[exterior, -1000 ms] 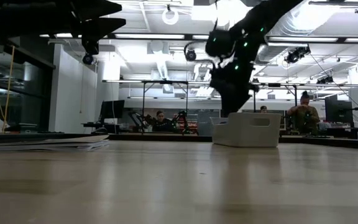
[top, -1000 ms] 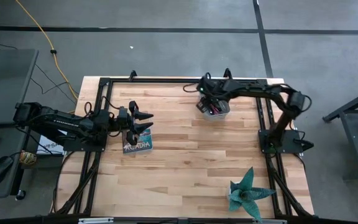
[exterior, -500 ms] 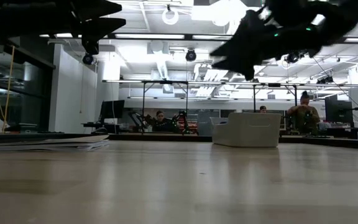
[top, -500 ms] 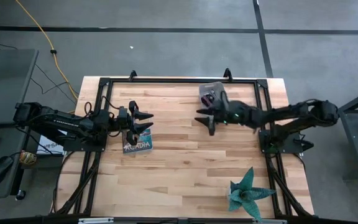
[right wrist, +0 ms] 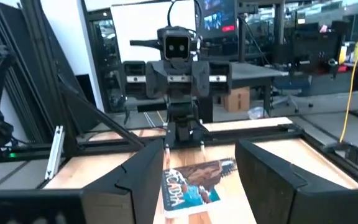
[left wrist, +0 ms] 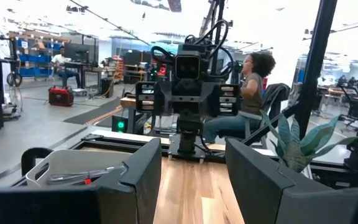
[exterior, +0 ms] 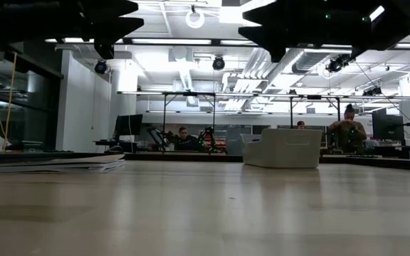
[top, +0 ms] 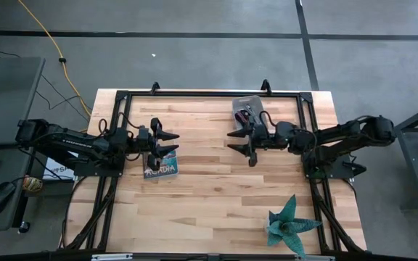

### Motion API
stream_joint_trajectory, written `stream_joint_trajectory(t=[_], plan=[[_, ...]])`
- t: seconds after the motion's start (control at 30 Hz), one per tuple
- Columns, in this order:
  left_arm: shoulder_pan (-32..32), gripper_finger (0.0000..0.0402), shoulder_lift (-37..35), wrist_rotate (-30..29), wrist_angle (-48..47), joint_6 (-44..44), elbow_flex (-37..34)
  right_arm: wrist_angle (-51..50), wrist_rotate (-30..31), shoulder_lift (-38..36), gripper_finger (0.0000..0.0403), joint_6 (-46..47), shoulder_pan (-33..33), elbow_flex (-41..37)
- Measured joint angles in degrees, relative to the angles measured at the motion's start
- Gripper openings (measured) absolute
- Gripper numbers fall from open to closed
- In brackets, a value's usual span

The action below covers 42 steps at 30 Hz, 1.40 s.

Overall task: Pick and place USB-C Cables
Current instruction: Return to Home Position

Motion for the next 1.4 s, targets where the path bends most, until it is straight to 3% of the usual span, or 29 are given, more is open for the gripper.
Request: stream_joint_trajectory(t=[0.73,0.9,1.13,1.4], plan=[[0.01,0.0157,-0.68,-0.65,-1.52,-1.27,0.0,-4.73,0.17,0.02,0.0193,-0.3,-0.01,0.02],[0.99,0.0124,-11.41,-0.39,-9.78,-1.17,0.07,-6.78,0.17,0.02,0.0193,-0.25,-0.01,0.06],[3.26,0.001,-27.09,-1.34,-29.78,0.88,-1.15,-7.85,0.15,0.02,0.0193,-0.22,-0.01,0.07],[4.69,0.0001,-38.18,2.84,-28.94,-1.0,-11.56,-7.71,0.15,0.02,0.0193,0.38,-0.01,0.07]])
